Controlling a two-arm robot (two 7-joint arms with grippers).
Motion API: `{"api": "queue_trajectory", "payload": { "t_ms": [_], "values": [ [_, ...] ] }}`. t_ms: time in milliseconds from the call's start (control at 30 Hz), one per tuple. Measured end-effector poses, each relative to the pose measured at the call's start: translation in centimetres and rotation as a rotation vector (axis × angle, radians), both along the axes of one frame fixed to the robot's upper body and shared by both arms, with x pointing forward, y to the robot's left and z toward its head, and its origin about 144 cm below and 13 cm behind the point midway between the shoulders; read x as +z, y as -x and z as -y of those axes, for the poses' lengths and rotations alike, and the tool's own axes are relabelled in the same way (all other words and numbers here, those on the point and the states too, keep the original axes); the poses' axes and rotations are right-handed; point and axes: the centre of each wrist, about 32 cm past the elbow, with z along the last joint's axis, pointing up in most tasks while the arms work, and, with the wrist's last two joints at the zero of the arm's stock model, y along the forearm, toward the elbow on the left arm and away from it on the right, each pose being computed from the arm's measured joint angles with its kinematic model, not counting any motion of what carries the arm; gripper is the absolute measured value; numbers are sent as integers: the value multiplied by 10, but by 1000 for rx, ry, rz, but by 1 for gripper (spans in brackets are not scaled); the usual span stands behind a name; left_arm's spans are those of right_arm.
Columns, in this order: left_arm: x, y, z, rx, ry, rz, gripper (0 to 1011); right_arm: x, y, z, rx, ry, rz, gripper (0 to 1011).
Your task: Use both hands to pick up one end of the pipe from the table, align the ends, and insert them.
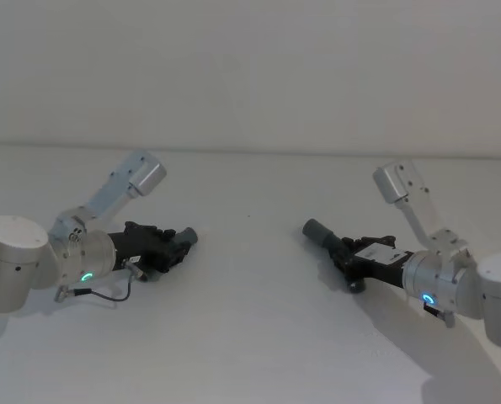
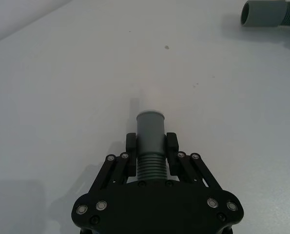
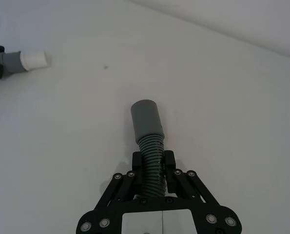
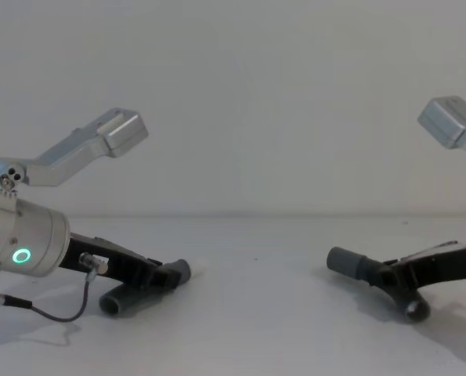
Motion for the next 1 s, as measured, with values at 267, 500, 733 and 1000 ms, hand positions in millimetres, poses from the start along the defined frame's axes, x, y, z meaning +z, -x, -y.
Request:
{"api": "queue_trajectory", "payload": {
  "t_ms": [267, 500, 733, 1000],
  "values": [
    [3, 2, 1, 9, -11, 48, 343, 3, 7, -1, -14, -28, 67, 262],
    [12, 4, 1, 15, -13, 118, 343, 13, 12, -1, -10, -55, 157, 262],
    [22, 6, -5, -16, -27, 189, 343, 25, 15, 3, 33, -67, 232, 262],
    [30, 8, -15, -90, -44, 245, 343, 38, 18, 10, 131, -72, 287, 262]
  ]
}}
